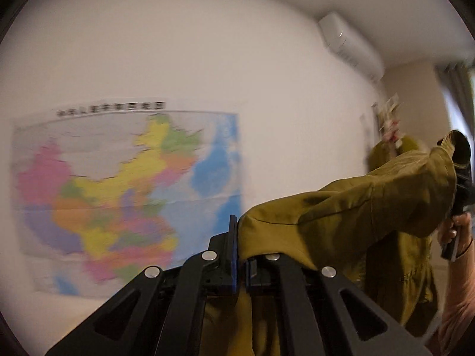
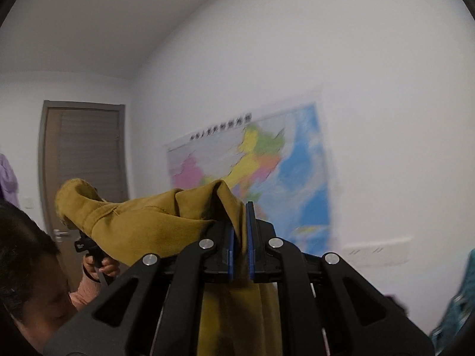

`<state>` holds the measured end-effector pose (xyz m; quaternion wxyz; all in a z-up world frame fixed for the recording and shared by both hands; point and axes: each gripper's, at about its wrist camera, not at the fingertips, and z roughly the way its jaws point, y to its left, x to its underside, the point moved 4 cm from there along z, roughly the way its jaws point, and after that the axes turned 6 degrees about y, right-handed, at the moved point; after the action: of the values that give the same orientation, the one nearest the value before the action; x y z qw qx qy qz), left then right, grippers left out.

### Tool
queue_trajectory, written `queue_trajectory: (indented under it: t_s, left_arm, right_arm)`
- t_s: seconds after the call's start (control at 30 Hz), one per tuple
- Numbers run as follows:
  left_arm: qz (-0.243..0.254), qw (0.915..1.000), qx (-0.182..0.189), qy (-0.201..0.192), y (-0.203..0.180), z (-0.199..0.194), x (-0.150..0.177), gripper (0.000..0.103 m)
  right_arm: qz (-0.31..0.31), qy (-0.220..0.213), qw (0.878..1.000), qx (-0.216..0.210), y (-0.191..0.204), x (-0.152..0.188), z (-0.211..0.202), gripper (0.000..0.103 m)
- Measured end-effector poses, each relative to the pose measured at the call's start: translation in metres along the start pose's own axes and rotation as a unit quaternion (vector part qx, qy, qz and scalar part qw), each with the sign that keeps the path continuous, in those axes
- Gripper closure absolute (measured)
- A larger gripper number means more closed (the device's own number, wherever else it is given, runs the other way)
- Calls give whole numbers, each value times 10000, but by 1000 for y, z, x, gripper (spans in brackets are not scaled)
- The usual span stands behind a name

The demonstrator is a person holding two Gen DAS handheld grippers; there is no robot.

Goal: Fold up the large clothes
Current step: 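Grasp the olive shirt with the left gripper while the right gripper holds it up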

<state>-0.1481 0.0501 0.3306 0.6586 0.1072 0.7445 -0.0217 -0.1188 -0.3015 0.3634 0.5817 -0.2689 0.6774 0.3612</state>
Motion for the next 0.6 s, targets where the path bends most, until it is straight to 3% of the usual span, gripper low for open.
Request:
queue_trajectory:
  t_s: [0.1, 0.2, 0.3, 0.37, 0.47, 0.53, 0.6]
  left_arm:
    - [28, 9971, -395, 654, 16, 15, 23, 101]
    - [-302, 9842, -546, 1658, 49, 81, 69, 101]
    - [-538, 9637, -774, 2497, 79, 159, 132, 101]
    - [-761, 9412, -933, 3157, 102, 223, 191, 101]
    - [-1196, 9106, -797, 3874, 122, 282, 262, 101]
    - [-1218, 8921, -697, 4296, 125, 320, 307, 101]
    - [-1297, 8802, -575, 4528, 127, 340, 328, 100]
  right_arm:
    - [772, 498, 9950, -382, -39, 31, 67, 96]
    - [1478, 1165, 9816, -317, -93, 78, 145, 96]
    - [2036, 1877, 9608, -118, -150, 150, 220, 96]
    - [2410, 2390, 9406, 58, -183, 198, 271, 96]
    - [2709, 3010, 9130, 493, -221, 272, 317, 96]
    - [2850, 3385, 8929, 832, -239, 313, 329, 95]
    - [3022, 3616, 8726, 1287, -261, 342, 337, 89]
